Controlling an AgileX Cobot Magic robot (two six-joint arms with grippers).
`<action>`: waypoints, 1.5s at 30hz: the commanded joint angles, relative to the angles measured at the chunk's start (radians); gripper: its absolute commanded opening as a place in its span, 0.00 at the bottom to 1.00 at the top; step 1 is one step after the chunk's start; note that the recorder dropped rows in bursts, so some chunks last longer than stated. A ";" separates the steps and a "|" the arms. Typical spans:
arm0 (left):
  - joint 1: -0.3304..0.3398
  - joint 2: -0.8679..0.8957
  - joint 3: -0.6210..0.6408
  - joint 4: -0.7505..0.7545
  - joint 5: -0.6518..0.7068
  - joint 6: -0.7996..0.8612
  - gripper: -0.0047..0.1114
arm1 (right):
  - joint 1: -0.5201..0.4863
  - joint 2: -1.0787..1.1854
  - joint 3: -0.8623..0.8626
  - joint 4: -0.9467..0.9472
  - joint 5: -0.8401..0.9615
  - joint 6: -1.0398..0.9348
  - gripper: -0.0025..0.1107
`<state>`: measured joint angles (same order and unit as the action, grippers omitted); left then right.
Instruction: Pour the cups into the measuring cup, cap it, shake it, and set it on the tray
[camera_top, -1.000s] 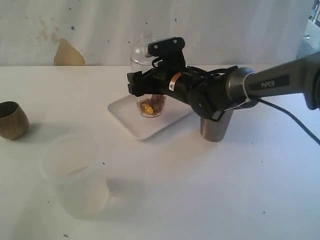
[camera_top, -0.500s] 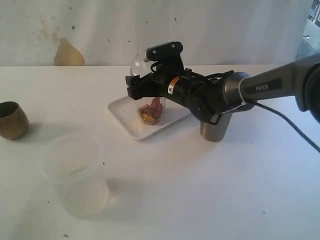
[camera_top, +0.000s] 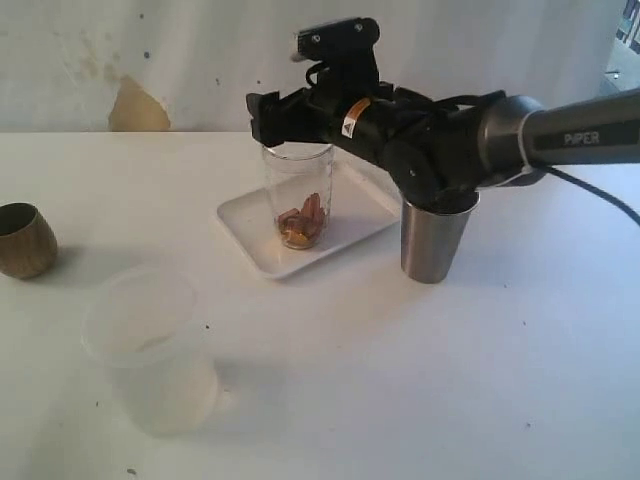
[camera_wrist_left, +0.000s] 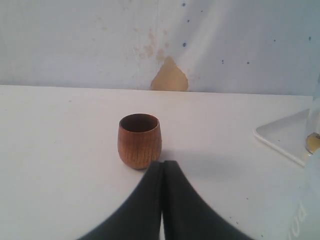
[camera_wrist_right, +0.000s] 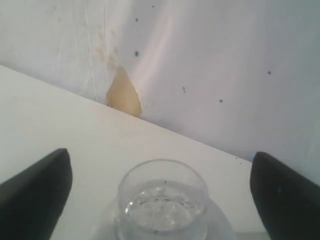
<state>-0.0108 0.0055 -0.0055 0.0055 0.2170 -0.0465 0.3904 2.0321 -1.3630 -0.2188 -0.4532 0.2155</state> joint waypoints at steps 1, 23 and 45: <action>0.000 -0.006 0.005 0.002 -0.007 0.001 0.04 | -0.002 -0.099 -0.002 -0.007 0.126 -0.010 0.76; 0.000 -0.006 0.005 0.002 -0.007 0.001 0.04 | 0.010 -0.934 0.404 0.053 0.558 0.009 0.02; 0.000 -0.006 0.005 0.002 -0.007 0.001 0.04 | 0.010 -1.572 0.587 0.056 0.629 0.020 0.02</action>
<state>-0.0108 0.0055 -0.0055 0.0055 0.2170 -0.0465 0.4001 0.4976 -0.7812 -0.1629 0.1780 0.2335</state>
